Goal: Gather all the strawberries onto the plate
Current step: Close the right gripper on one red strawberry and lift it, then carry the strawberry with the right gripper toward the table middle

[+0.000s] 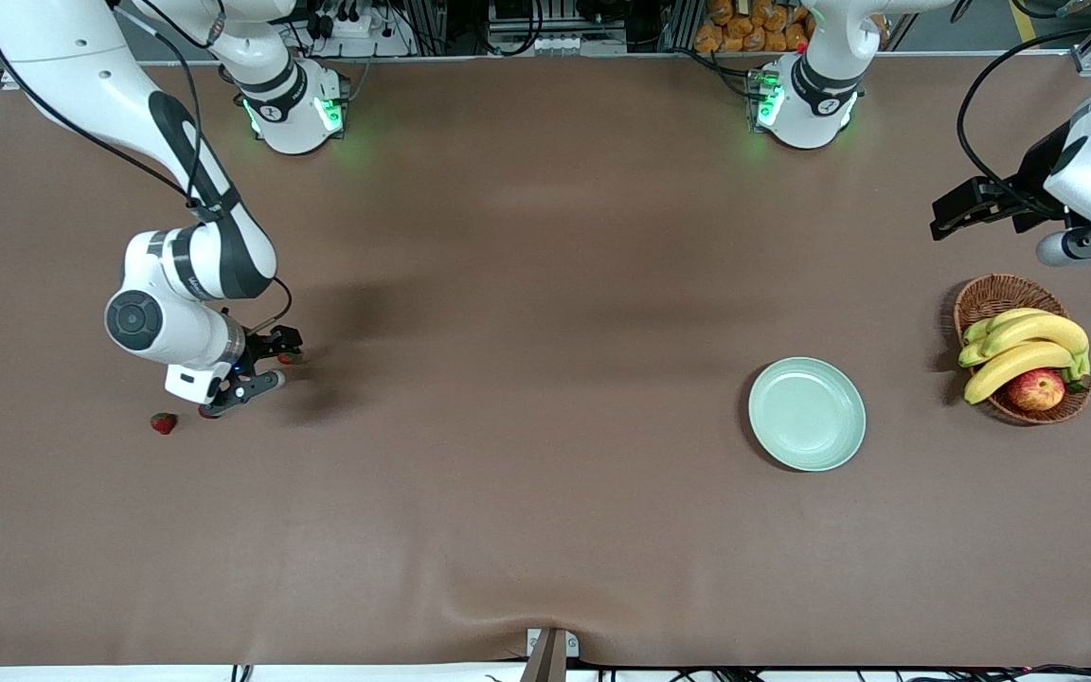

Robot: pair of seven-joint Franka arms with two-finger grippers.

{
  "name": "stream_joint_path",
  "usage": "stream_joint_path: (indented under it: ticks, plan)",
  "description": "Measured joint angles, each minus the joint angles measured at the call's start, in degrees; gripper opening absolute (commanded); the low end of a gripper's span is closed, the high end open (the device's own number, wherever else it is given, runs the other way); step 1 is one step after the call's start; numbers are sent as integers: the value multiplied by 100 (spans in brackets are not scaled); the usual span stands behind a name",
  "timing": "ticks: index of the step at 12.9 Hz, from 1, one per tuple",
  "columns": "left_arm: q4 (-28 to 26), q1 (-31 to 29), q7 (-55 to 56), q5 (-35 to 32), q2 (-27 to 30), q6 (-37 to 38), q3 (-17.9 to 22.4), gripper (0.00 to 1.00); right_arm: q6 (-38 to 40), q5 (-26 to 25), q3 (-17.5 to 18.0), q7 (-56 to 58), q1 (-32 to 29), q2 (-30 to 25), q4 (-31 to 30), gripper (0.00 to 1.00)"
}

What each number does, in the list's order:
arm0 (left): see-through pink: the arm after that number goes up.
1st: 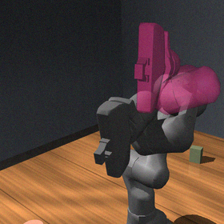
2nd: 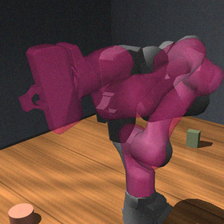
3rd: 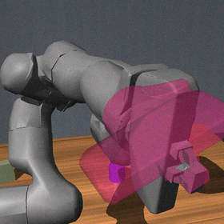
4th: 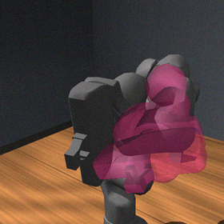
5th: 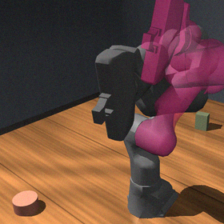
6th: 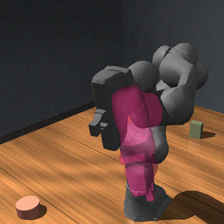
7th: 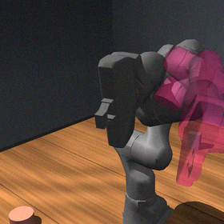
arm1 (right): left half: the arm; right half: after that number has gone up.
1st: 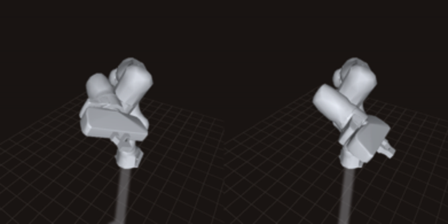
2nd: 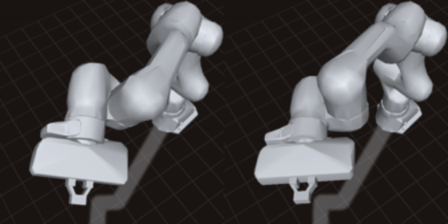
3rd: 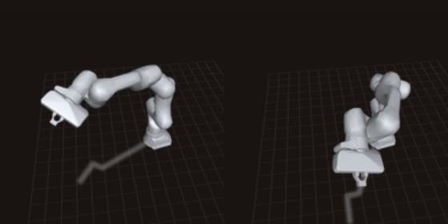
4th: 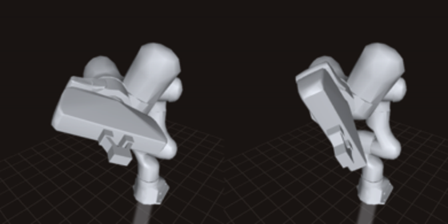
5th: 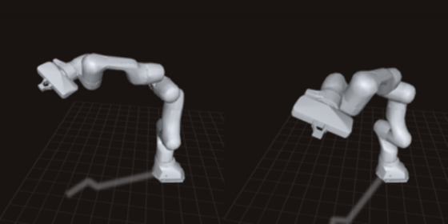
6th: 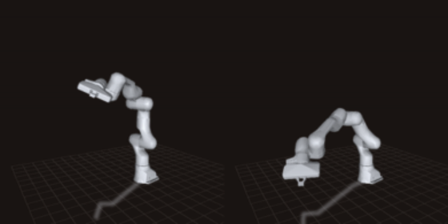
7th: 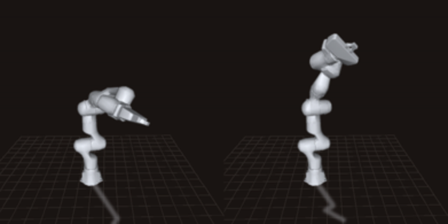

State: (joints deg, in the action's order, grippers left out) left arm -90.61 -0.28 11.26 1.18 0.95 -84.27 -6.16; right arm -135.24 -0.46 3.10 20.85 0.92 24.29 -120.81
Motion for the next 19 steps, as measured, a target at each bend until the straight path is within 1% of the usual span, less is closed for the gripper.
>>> stream_joint_path:
  ticks: [7,8,9,10,11,12,15,19]
  plan:
    - [0,1,0,0,-1,0,-4,100,-429,-46,2,4,4,73,-314,100]
    - [0,1,0,0,-5,0,-5,100,-437,-48,2,4,4,73,-320,91]
    - [0,1,0,0,-10,0,-7,100,-440,-49,4,4,5,73,-321,66]
    - [0,2,0,0,-13,0,-9,100,-441,-50,6,4,7,73,-322,47]
    - [0,2,-1,0,-18,0,-10,100,-442,-50,7,4,8,73,-323,29]
    - [0,2,-1,0,-22,0,-10,100,-442,-51,7,4,9,75,-327,15]
    - [0,2,-1,0,-24,0,-13,100,-442,-51,7,4,9,89,-335,0]
    - [0,2,-1,0,-24,0,-13,100,-443,-56,6,4,9,81,-330,0]
